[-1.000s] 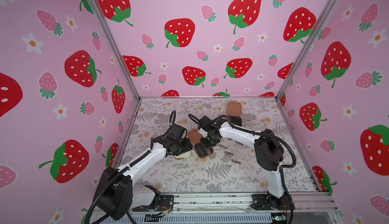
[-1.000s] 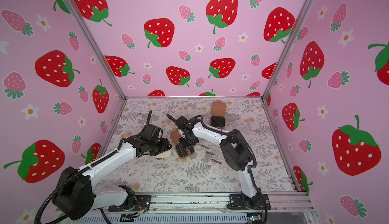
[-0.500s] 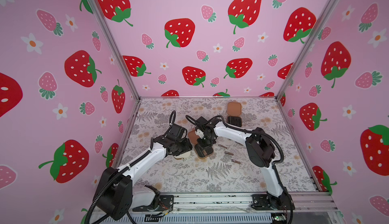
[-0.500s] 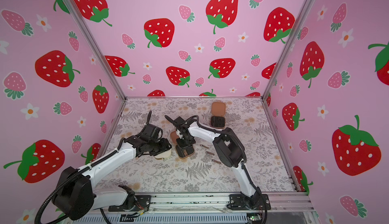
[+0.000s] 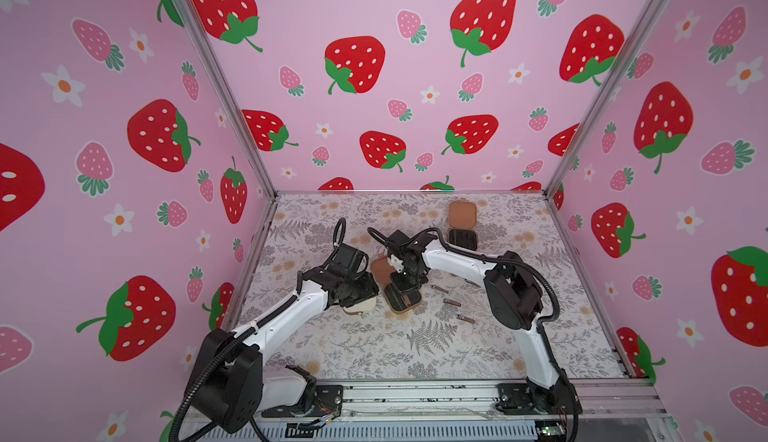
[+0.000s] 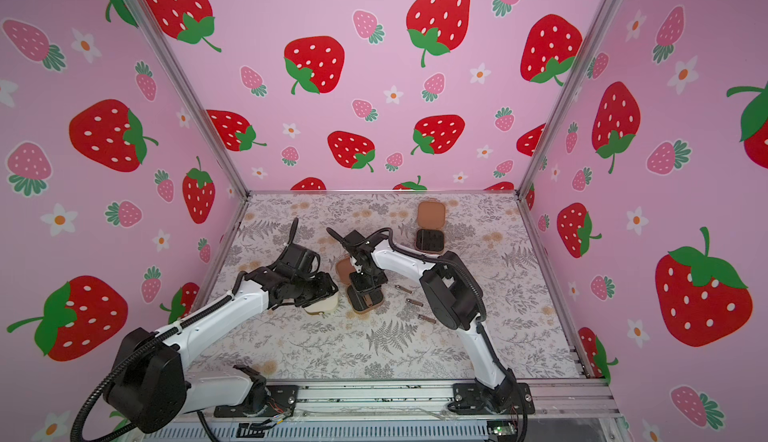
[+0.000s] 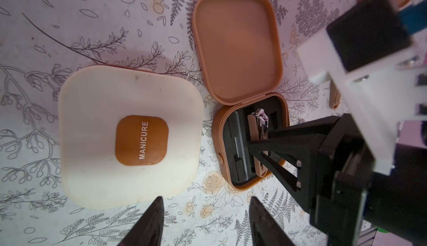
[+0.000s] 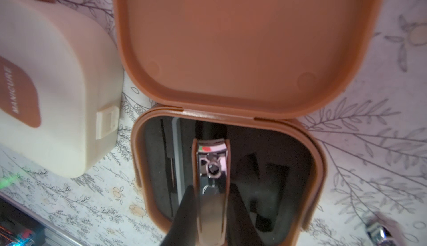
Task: Organize nail clipper sets
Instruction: Place the nail clipper in the storage box.
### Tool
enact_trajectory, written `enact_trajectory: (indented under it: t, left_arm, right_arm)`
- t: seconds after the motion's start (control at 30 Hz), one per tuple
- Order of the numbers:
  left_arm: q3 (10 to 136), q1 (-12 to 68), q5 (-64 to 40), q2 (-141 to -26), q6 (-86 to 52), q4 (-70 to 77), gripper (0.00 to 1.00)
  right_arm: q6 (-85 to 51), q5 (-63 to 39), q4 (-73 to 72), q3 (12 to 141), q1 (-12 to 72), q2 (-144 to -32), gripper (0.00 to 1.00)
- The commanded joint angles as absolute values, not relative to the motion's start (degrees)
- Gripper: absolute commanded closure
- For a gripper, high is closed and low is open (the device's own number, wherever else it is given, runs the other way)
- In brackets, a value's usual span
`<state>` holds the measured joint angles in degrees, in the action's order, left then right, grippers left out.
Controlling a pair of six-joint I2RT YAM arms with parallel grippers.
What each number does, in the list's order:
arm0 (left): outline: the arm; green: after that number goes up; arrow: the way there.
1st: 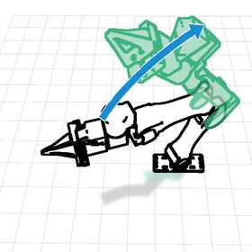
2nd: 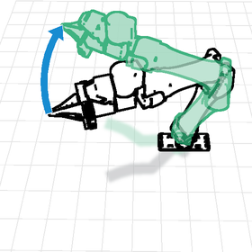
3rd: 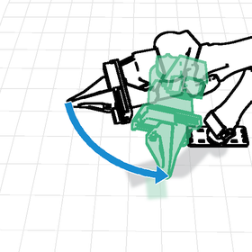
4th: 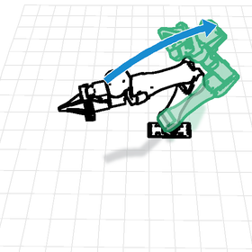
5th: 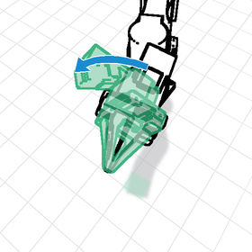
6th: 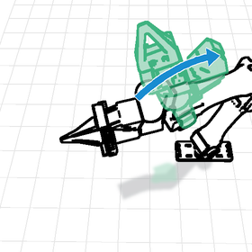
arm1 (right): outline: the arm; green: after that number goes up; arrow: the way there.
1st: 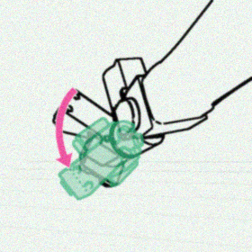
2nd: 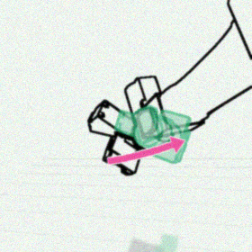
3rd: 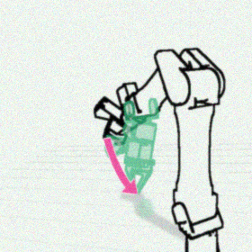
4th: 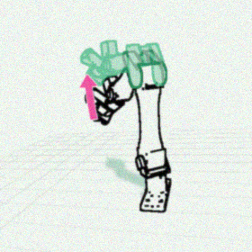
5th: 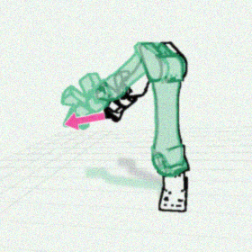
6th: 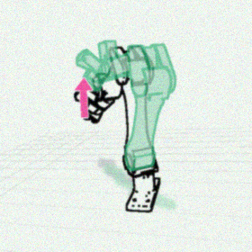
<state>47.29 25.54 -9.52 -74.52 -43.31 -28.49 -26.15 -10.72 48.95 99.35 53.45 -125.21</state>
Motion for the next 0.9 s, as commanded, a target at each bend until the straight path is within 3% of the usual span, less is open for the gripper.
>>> enact_trajectory:
  t: [0.0, 0.87]
  left_arm:
    - [47.0, 25.2, -9.3, -75.1, -42.6, -28.9, 0.40]
    - [46.7, 25.0, -10.3, -76.0, -42.6, -27.8, 0.40]
  right_arm:
    - [-27.0, -10.3, 49.6, 101.4, 53.3, -126.9, 0.84]
    - [-29.7, -12.3, 48.9, 100.9, 53.3, -123.1, 0.83]
